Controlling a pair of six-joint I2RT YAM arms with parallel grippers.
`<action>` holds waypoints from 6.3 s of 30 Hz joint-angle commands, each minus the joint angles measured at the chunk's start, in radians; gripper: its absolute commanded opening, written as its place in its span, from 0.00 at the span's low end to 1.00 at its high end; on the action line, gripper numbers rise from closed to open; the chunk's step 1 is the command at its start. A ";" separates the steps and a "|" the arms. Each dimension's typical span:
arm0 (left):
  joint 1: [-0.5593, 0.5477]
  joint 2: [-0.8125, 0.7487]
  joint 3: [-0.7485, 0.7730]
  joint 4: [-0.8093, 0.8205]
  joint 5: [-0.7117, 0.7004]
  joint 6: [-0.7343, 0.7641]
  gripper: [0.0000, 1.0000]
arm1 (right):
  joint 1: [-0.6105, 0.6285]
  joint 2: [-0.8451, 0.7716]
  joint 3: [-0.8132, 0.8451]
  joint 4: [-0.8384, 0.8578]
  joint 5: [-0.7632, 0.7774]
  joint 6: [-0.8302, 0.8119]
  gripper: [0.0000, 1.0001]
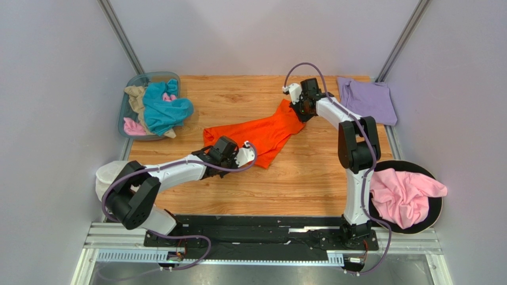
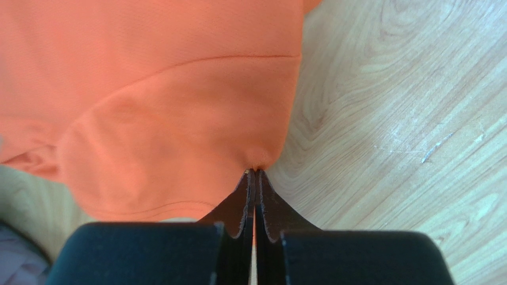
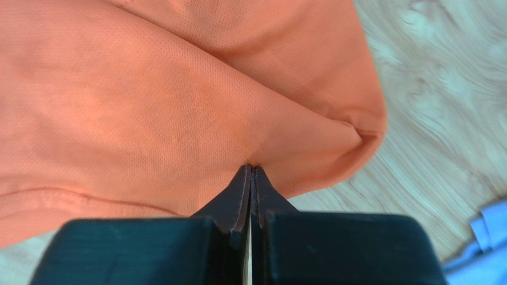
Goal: Fold and stack the t-shirts
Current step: Flatten the tshirt out
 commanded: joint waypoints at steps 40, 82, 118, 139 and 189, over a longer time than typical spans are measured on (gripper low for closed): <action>0.091 -0.093 0.584 -0.037 -0.116 0.223 0.00 | 0.201 -0.383 -0.304 -0.075 0.040 0.035 0.56; 0.114 -0.134 0.501 -0.031 -0.095 0.225 0.00 | 0.198 -0.171 -0.086 -0.052 0.169 -0.090 0.61; 0.114 -0.212 0.550 -0.078 -0.124 0.275 0.00 | 0.196 -0.059 0.010 -0.063 0.095 -0.065 0.61; 0.114 -0.246 0.555 -0.143 -0.099 0.258 0.00 | 0.195 0.059 0.141 -0.066 0.115 -0.059 0.57; 0.114 -0.229 0.495 -0.087 -0.113 0.243 0.00 | 0.256 -0.271 -0.144 0.161 0.053 0.048 0.29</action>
